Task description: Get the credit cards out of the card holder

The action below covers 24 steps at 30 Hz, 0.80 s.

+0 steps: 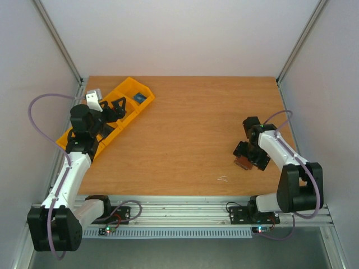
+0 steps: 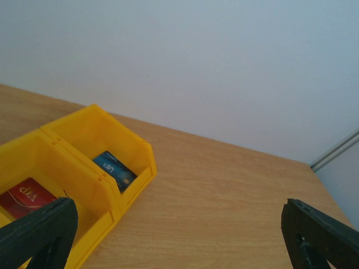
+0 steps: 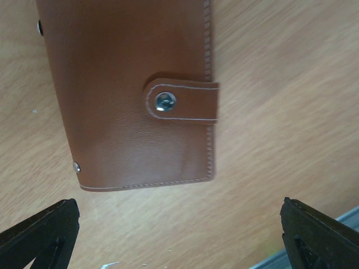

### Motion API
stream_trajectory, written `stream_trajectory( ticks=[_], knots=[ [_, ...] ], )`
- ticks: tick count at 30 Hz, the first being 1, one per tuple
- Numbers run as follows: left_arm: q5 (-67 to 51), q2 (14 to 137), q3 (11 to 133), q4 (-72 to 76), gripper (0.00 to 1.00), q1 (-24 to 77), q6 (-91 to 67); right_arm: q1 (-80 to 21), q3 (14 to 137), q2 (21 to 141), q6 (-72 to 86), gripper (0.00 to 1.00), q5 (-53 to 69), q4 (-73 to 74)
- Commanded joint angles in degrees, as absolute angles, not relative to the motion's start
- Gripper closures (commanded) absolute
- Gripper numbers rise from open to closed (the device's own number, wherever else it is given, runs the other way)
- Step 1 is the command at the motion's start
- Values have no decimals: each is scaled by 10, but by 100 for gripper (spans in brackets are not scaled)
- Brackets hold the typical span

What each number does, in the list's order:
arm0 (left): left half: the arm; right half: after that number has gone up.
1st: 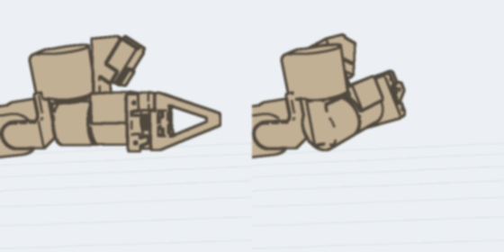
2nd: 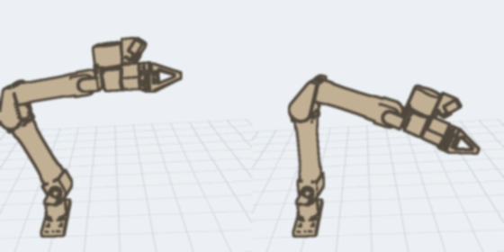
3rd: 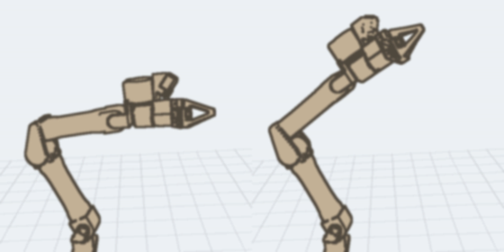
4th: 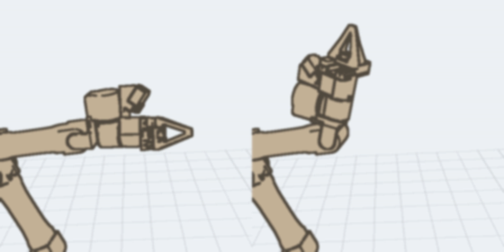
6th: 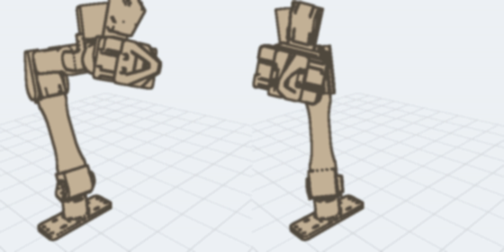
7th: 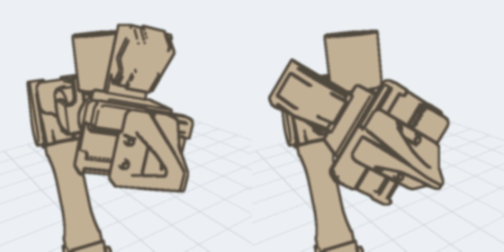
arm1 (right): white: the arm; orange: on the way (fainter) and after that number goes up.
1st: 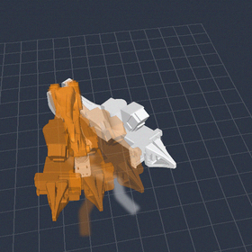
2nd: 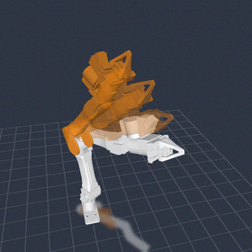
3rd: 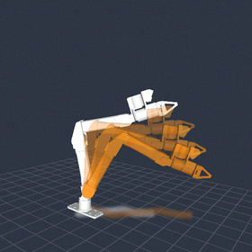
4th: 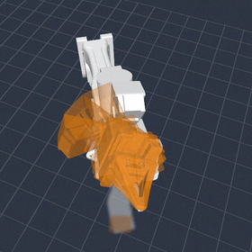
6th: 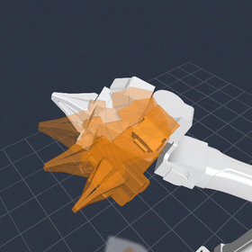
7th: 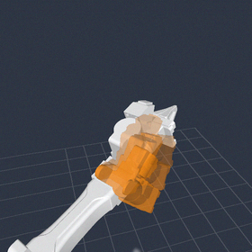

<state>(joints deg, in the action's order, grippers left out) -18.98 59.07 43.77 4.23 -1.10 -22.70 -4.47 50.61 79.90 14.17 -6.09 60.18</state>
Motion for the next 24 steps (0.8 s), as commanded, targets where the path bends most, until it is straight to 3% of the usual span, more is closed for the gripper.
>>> stream_trajectory(
  ticks=[1,24],
  knots=[
    [-210,585,445,44,1,-6,-240,-50,509,844,172,2,-37,560],
    [-235,567,420,38,1,-4,-209,-40,517,956,205,2,-24,465]
  ],
)
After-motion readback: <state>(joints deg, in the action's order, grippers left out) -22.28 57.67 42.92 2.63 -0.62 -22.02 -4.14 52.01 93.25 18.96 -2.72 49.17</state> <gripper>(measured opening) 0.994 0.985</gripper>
